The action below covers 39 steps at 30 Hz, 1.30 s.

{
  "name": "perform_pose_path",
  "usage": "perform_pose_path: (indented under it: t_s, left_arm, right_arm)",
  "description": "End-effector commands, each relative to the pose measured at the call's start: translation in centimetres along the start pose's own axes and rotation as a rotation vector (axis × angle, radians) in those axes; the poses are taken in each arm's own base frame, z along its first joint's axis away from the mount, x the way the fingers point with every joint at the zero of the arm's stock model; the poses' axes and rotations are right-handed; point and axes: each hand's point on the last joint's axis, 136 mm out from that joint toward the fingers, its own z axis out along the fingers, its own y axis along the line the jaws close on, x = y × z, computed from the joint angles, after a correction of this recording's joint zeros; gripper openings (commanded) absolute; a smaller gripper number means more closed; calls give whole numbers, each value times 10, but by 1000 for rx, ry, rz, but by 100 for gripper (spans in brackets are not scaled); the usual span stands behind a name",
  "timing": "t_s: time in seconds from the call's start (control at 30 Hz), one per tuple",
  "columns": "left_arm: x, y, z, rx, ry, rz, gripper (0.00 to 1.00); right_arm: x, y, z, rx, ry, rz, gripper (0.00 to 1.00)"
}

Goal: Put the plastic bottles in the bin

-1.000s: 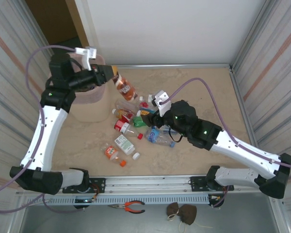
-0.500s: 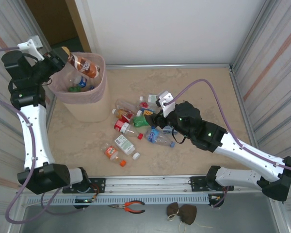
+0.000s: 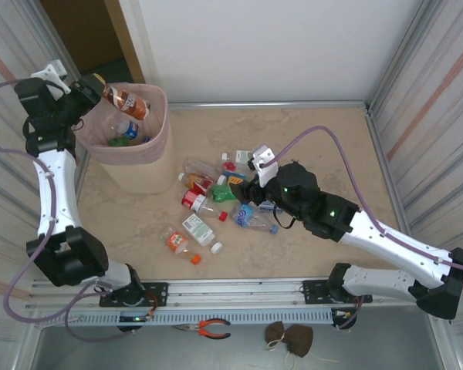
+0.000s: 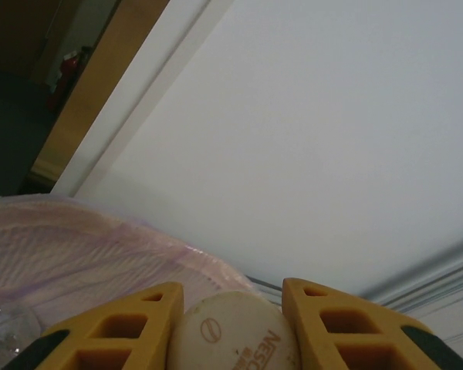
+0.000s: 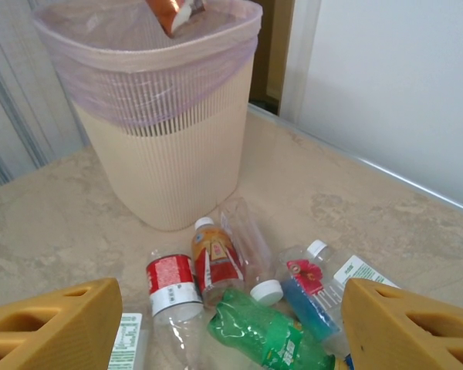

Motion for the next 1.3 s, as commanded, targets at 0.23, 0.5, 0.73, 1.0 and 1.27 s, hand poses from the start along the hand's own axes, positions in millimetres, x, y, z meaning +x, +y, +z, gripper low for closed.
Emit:
perform_pose_path:
  t_s: [0.23, 0.5, 0.73, 1.0, 1.27]
  left_arm:
    - [45, 55, 27, -55, 90, -62, 34]
    - [64, 71, 35, -72, 123, -82, 39]
    - [63, 69, 32, -76, 122, -73, 50]
    - [55, 55, 23, -65, 104, -37, 51]
    - [39, 29, 2, -55, 83, 46, 52]
  right_arm:
    - [10, -1, 0, 0, 30, 20, 75]
    - [13, -4, -5, 8, 31, 28, 75]
    - [14, -3, -5, -1, 32, 27, 75]
    - [19, -5, -4, 15, 53, 25, 76]
    - [29, -12, -1, 50, 95, 46, 76]
